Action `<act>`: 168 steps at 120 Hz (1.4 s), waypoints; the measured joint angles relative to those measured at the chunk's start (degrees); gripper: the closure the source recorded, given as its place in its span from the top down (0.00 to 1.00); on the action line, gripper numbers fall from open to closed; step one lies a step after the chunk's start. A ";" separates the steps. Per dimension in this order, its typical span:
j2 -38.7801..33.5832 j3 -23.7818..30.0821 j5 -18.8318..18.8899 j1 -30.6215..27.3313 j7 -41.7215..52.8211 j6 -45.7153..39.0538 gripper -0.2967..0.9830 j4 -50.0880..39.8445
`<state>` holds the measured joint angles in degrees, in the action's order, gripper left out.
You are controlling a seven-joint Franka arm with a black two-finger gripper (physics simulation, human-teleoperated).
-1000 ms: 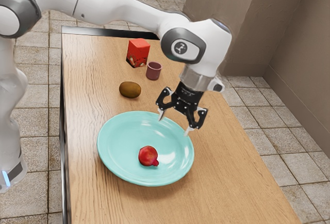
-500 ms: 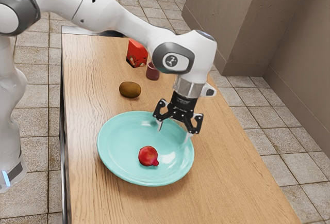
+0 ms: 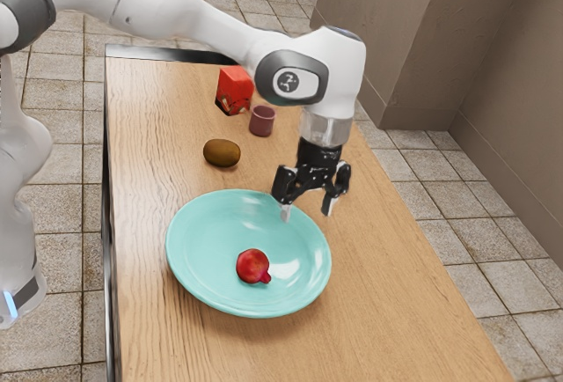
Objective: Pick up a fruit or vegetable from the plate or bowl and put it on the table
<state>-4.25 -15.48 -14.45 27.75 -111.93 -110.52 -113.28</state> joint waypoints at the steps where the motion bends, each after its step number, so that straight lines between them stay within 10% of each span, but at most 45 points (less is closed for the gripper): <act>1: 0.09 -0.07 0.00 -0.01 -0.86 -0.09 0.77 0.02; 82: -13.75 19.00 4.14 -14.57 -41.37 -3.31 0.77 -15.68; 168: -7.03 20.48 4.42 -17.69 -22.74 -1.49 0.77 -11.69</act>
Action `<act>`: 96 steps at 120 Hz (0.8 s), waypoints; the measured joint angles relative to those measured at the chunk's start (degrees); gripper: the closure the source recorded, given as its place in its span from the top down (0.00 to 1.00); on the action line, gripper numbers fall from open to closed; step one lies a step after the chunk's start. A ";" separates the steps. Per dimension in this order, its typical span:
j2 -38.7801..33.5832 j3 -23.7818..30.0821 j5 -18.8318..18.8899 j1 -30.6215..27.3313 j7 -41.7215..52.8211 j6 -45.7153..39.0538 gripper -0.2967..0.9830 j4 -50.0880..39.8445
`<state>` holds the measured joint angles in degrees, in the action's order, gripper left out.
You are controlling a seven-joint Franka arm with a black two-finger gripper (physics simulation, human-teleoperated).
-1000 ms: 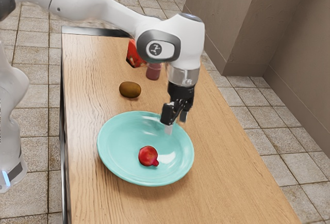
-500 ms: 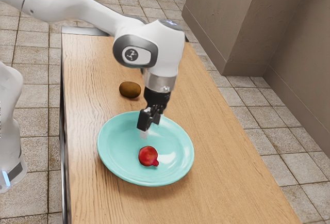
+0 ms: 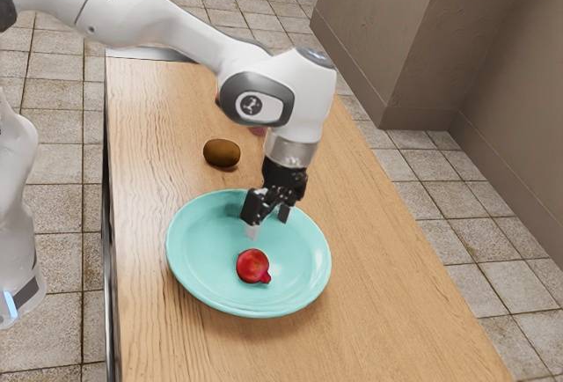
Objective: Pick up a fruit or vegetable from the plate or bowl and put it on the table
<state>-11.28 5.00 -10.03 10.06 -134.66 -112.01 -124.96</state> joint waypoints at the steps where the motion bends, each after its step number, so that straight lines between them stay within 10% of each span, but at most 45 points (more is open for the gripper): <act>1: 0.28 0.00 0.01 0.01 0.18 -0.01 0.77 0.31; 96: -3.40 2.62 -7.37 2.95 6.95 -1.55 0.77 -2.88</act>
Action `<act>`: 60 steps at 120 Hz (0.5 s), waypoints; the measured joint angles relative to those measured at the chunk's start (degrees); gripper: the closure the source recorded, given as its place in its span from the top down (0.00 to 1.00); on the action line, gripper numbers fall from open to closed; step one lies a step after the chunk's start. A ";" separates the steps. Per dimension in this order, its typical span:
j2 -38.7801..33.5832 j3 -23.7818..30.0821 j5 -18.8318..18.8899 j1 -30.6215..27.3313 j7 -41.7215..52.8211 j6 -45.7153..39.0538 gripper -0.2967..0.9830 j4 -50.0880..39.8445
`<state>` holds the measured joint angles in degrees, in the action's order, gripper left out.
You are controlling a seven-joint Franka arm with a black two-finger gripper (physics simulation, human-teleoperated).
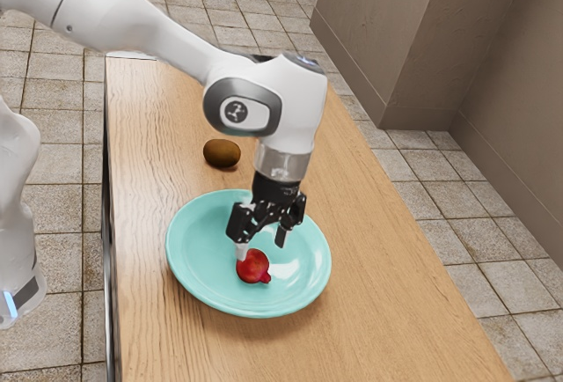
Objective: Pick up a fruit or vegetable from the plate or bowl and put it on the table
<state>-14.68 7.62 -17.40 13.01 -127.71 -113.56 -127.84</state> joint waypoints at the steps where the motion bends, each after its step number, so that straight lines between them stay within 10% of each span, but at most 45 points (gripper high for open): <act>1: 0.03 0.00 -0.11 0.00 -0.08 -0.05 0.77 -0.01; 60: 1.59 0.03 -2.80 -1.17 -3.03 -3.39 0.77 -3.90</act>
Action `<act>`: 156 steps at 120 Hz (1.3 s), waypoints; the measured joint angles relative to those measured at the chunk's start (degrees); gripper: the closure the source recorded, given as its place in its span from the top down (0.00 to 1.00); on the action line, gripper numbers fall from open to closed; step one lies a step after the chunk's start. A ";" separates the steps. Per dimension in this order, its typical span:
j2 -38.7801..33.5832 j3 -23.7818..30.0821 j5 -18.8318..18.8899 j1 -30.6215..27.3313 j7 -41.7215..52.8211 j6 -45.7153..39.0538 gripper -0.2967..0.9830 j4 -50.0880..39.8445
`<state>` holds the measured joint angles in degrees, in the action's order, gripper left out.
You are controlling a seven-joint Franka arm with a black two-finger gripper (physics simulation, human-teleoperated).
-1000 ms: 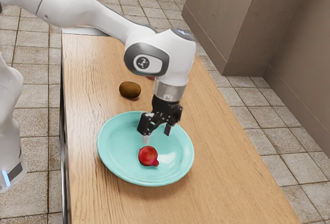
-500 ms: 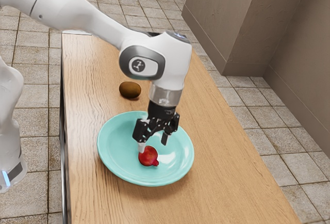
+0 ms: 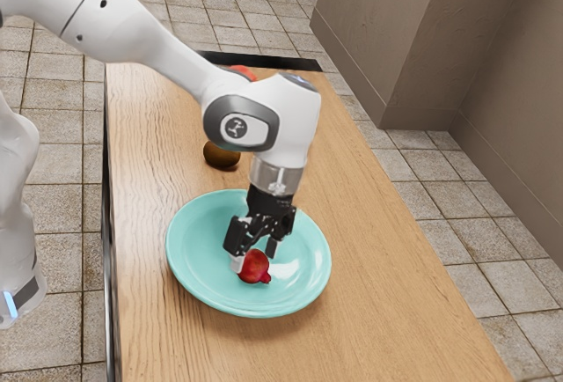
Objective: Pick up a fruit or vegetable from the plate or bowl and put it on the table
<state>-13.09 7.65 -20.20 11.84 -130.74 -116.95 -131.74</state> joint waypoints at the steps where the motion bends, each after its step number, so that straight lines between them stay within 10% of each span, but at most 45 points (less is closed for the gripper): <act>1: 0.00 0.00 -0.01 0.01 -0.02 -0.07 0.77 -0.04; 28: 0.68 0.43 -0.08 0.09 -0.27 -2.34 0.77 -1.14; 49: 0.50 0.69 -0.14 0.06 -0.75 -3.22 0.53 -1.17; 70: 0.15 0.71 -0.28 0.10 -1.35 -3.25 0.50 -0.98; 90: 2.26 0.74 4.71 0.21 -2.02 1.18 0.49 10.55; 118: 26.03 0.62 11.91 5.00 -2.61 9.70 0.44 42.33; 141: 28.99 0.65 13.46 6.43 -2.35 13.21 0.45 46.20; 156: 29.06 0.69 15.58 8.71 -1.56 13.81 0.64 46.09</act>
<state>15.97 8.34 -4.62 20.55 -132.30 -103.15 -85.66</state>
